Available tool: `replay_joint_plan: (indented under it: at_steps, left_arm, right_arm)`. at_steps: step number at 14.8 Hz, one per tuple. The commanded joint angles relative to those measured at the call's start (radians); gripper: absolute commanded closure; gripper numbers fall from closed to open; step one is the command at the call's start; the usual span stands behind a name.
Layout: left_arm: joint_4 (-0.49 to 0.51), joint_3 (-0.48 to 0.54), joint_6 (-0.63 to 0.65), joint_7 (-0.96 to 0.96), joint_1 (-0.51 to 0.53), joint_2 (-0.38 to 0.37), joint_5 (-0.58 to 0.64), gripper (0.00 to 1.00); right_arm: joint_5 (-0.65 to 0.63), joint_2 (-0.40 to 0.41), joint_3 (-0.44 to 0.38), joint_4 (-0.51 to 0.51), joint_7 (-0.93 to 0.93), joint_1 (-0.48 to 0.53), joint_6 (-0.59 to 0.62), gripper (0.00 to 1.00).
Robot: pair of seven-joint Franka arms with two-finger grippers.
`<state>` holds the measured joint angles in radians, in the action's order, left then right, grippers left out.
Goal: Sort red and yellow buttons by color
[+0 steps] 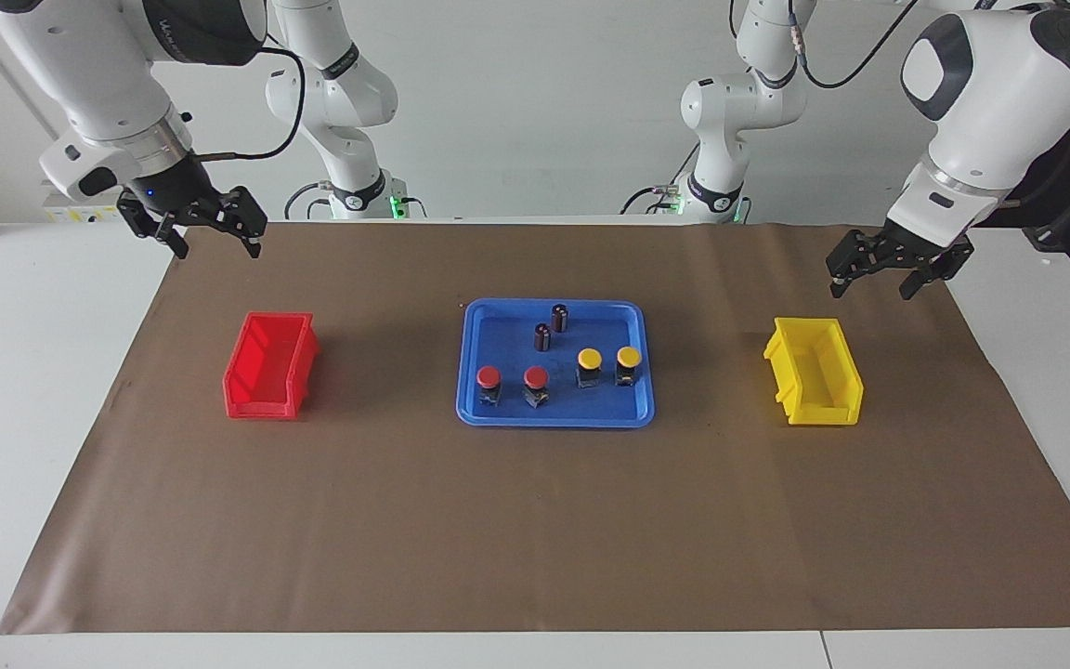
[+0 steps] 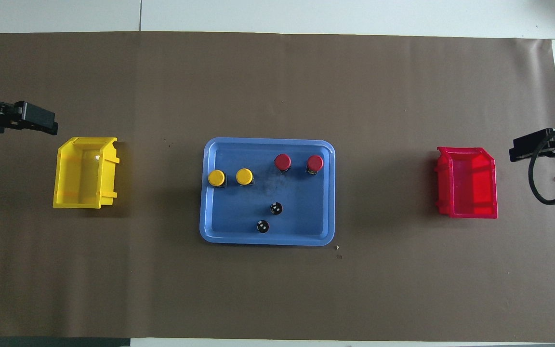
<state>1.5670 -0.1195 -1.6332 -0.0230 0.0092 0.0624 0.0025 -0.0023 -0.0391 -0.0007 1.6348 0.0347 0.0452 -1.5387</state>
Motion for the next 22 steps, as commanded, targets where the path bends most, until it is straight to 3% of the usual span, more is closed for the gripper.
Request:
replay_joint_plan:
  at_steps: [1, 18, 20, 22]
  left_arm:
    - [0.03, 0.003, 0.004, -0.018, 0.006, -0.027, -0.018, 0.0]
    - [0.03, 0.003, 0.004, -0.018, 0.006, -0.027, -0.018, 0.0]
    - [0.03, 0.003, 0.004, -0.018, 0.006, -0.027, -0.018, 0.0]
    - [0.03, 0.003, 0.006, -0.018, 0.006, -0.027, -0.018, 0.0]
  right_arm:
    - [0.008, -0.01, 0.005, 0.011, 0.005, 0.005, -0.012, 0.0]
    - [0.018, 0.005, 0.021, -0.006, 0.002, 0.002, -0.021, 0.0]
    - [0.022, 0.057, 0.037, -0.105, -0.006, -0.002, 0.015, 0.0]
    - [0.004, 0.184, 0.105, -0.29, -0.053, -0.001, 0.104, 0.0]
